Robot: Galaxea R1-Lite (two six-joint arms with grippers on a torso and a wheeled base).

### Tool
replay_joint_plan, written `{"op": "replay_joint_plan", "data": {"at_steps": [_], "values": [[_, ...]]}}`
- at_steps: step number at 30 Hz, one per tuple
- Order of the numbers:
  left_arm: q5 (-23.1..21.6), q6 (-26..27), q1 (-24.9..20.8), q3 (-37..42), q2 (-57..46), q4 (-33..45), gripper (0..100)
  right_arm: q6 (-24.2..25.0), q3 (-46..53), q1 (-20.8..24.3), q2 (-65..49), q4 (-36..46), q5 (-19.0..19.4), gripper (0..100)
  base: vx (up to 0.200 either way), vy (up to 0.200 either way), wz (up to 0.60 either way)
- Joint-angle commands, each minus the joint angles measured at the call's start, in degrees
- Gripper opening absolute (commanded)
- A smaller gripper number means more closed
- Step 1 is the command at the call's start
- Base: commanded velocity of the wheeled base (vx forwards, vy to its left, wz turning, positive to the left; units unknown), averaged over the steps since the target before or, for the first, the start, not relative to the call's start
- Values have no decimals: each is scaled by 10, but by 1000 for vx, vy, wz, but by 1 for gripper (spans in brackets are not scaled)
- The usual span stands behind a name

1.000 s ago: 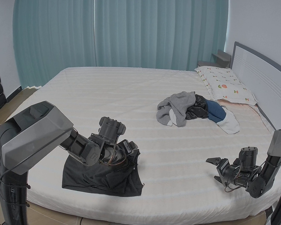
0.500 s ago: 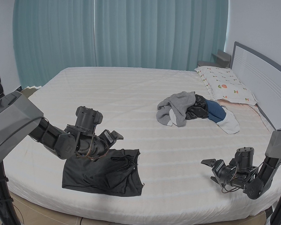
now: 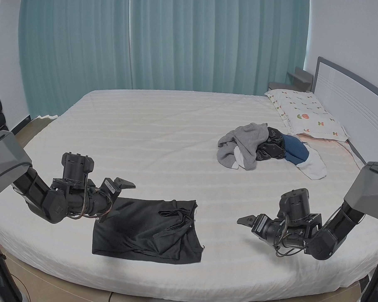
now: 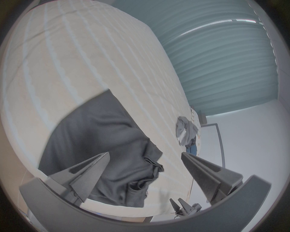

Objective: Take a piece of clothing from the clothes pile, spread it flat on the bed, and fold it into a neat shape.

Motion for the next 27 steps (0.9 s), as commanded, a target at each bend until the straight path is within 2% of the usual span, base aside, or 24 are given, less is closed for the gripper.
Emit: {"op": "replay_joint_plan", "data": {"at_steps": [1, 6, 14, 15, 17, 23, 27], "values": [[-16, 2, 31, 18, 27, -9, 100, -27, -60, 48, 18, 33, -27, 100, 0, 200, 0], [-17, 7, 39, 17, 59, -16, 100, -79, -107, 71, 25, 83, -56, 100, 0, 200, 0], [-17, 7, 40, 23, 62, -31, 100, -108, -134, 99, 47, 128, -96, 100, 0, 200, 0], [-17, 8, 39, 24, 61, -31, 100, -136, -134, 99, 58, 134, -117, 100, 0, 200, 0], [-17, 8, 39, 26, 61, -31, 100, -151, -130, 99, 61, 134, -126, 100, 0, 200, 0], [-17, 9, 38, 26, 62, -31, 100, -167, -126, 99, 63, 141, -135, 100, 0, 0, 0], [-17, 13, 38, 26, 62, -31, 100, -194, -130, 99, 80, 151, -167, 100, 0, 0, 0]]}}
